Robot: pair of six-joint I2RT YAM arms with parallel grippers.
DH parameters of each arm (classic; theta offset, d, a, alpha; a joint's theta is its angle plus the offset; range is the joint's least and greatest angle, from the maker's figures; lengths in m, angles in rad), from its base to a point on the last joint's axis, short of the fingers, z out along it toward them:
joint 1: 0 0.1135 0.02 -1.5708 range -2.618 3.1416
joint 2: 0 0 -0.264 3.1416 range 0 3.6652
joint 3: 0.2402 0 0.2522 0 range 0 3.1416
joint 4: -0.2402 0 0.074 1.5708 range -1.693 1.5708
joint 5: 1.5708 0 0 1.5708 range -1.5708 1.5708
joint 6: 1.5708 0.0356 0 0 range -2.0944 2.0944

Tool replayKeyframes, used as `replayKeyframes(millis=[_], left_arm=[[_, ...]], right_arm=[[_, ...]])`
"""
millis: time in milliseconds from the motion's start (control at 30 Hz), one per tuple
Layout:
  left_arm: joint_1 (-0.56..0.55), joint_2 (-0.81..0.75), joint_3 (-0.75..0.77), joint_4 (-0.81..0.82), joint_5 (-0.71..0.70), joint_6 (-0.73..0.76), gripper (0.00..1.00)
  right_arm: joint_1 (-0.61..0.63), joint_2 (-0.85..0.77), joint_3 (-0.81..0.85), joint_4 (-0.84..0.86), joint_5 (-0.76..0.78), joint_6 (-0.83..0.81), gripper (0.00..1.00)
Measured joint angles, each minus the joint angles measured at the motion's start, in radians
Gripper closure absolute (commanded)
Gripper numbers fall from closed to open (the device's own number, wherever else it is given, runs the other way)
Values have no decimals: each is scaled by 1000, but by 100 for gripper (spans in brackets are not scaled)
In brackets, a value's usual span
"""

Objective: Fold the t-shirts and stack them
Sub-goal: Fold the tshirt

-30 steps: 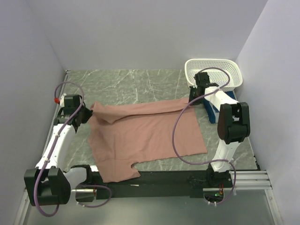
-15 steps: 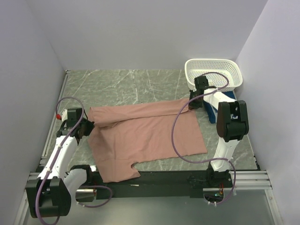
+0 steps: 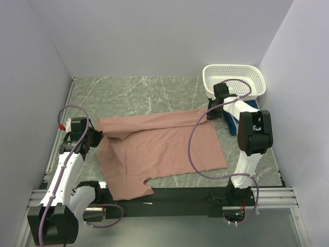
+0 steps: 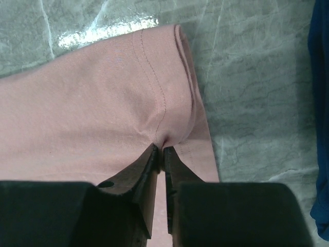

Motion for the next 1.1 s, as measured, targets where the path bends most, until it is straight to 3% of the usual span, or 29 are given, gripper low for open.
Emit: replayKeyframes(millis=[67, 100, 167, 267, 300, 500, 600, 833, 1100], left_arm=[[0, -4, -3, -4, 1, -1, 96], [0, -5, -8, -3, 1, -2, 87], [0, -5, -26, -6, 2, -7, 81], [0, -12, -46, -26, 3, -10, 57], [0, -22, -46, -36, 3, -12, 44], [0, -115, -7, -93, -2, 20, 7], [0, -149, 44, -113, -14, 58, 1], [0, -170, 138, -135, -80, 233, 1], [0, -131, 184, -88, -103, 391, 1]], right_arm=[[0, 0, 0, 0, 2, 6, 73], [0, 0, 0, -1, 5, 10, 66], [0, -1, -1, 0, 6, 16, 62], [-2, -14, -14, 1, 4, 27, 56], [-2, -24, -22, -1, 2, 30, 54], [-4, -183, -85, -9, -39, 77, 47], [-4, -314, -116, -9, -68, 100, 40], [-6, -630, -242, 7, -119, 127, 34], [-14, -708, -328, 47, -161, 144, 34]])
